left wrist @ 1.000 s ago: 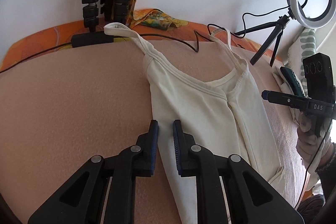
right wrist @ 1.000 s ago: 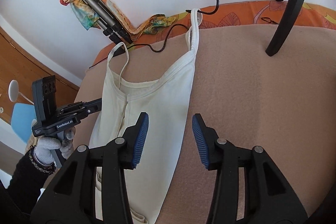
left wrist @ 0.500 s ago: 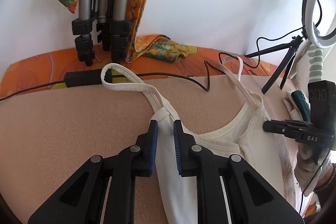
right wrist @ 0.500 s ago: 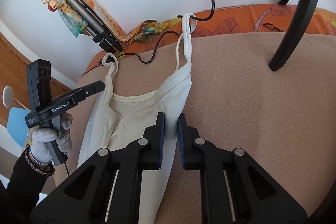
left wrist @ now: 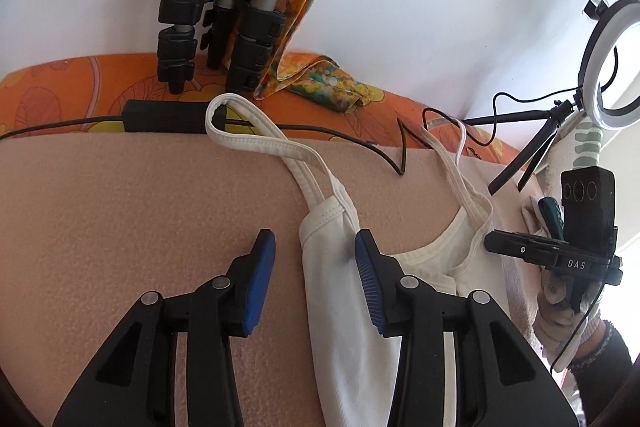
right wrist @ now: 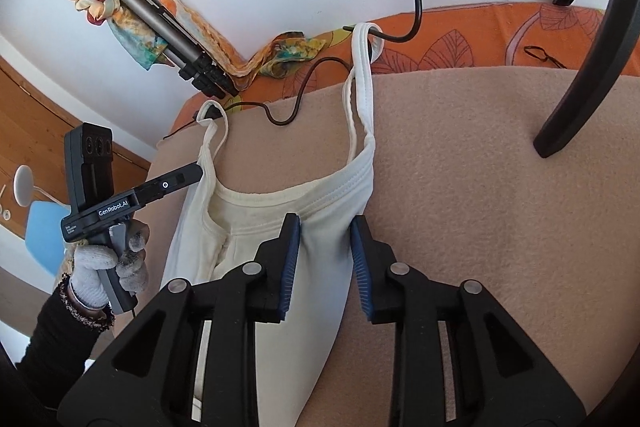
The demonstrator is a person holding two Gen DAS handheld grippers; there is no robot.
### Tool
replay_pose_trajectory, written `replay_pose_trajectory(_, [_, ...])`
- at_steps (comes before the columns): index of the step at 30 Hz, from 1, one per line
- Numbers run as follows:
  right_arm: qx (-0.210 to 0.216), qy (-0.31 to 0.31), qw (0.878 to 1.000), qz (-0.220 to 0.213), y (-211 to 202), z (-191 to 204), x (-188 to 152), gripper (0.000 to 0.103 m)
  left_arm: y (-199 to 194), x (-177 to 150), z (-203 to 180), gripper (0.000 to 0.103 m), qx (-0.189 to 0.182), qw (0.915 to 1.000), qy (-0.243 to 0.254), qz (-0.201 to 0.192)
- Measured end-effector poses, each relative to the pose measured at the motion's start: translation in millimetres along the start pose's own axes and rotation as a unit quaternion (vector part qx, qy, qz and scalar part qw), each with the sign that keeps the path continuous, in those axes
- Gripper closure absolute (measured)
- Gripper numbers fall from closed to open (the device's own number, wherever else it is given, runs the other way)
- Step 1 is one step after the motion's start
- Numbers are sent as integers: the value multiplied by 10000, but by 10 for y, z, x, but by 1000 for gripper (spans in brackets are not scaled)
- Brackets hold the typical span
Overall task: Fold small clothes
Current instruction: 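Close both grippers on the shoulder straps, then lift the straps with both grippers and fold them over onto the hem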
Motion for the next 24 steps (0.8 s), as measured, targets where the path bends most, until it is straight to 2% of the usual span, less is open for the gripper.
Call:
replay_pose_trajectory(3, [-57,19,10000,-54,3,-24,50,75,41,-6,-88,66,262,9986,464,-42])
replay_pose_trajectory(4, [-44,63,9999,-74,9,-30,70,75,58,-10,-102,78,306,9980,558,-46])
replay_pose_trajectory(5, [-55,53,9999,-99,15,-27,82,75,85,-12,-117,87,329,9976,615,-30])
replay_pose_trajectory(7, [-123,-60,9998,-128,45,6,97,75,111,-11,-128,94,282,9975,638,-63])
replay_pose_trajectory(9, [-133,-171,9997,-82,87,59,107,79,120,-8,-124,96,161,9982,582,-59])
replay_pose_trajectory(10, [-132,-205,9997,-41,108,76,109,92,122,-3,-111,96,88,9987,496,-55])
replay_pose_trajectory(13, [-175,-216,9996,-85,101,95,137,95,69,6,-81,97,-86,9995,275,-112])
replay_pose_trajectory(24, [181,-194,9984,-494,-361,331,199,96,-390,81,-267,97,-537,9973,221,-457])
Point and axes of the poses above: each gripper's, at about its wrist camera, not at the fingertips, and y roughly the way its jaws point, z to its left, x to its top, the point moved 6 cm from there along y, roughly the way its jaws point, and after that the axes turned 3 degrees about -z, right-handed, at the moved point
